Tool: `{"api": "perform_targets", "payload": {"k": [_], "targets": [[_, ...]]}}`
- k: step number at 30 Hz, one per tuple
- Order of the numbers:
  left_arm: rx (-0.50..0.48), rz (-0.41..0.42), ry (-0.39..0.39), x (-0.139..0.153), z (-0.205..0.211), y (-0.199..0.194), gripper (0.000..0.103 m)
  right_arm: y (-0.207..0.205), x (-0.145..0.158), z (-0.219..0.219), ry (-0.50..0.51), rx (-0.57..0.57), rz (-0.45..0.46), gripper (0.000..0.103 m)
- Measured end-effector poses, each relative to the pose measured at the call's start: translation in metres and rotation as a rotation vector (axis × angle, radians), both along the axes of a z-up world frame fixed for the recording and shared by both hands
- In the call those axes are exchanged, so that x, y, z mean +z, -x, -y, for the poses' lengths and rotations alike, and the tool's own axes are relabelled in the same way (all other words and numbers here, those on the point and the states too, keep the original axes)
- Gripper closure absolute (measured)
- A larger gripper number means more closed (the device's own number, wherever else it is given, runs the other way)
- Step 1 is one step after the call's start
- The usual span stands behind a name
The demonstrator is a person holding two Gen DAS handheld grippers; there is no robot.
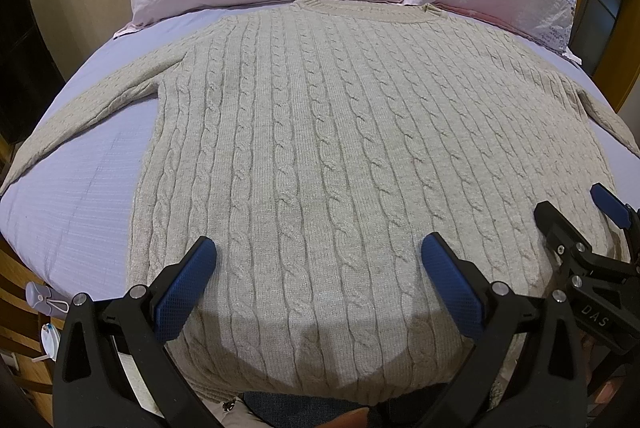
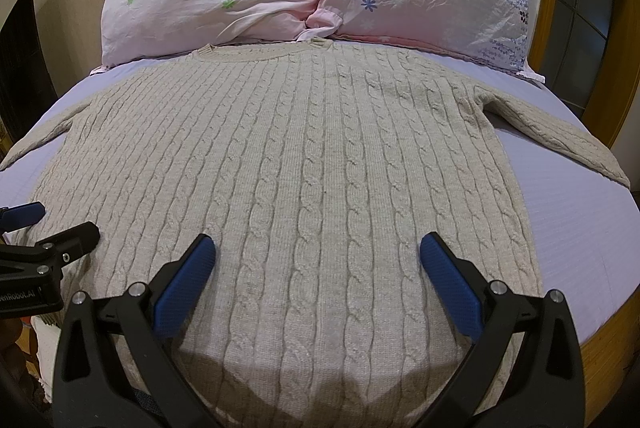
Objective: Fold small clothes
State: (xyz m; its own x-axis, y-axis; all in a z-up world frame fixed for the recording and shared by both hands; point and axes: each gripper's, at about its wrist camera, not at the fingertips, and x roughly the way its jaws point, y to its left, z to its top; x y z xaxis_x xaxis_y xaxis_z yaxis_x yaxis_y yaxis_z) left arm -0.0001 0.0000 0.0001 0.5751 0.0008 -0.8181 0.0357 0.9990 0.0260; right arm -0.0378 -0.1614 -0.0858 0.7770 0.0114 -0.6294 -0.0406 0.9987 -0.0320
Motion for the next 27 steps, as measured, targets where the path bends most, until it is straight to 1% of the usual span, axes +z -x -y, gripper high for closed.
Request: {"api": "perform_targets", "payload": {"k": [27], "targets": [[0.000,0.000,-0.001,0.0000,0.0000,0.0000,0.001,-0.0039,-0.0005,0.0004,0.000,0.000,-0.001,0.002]]}}
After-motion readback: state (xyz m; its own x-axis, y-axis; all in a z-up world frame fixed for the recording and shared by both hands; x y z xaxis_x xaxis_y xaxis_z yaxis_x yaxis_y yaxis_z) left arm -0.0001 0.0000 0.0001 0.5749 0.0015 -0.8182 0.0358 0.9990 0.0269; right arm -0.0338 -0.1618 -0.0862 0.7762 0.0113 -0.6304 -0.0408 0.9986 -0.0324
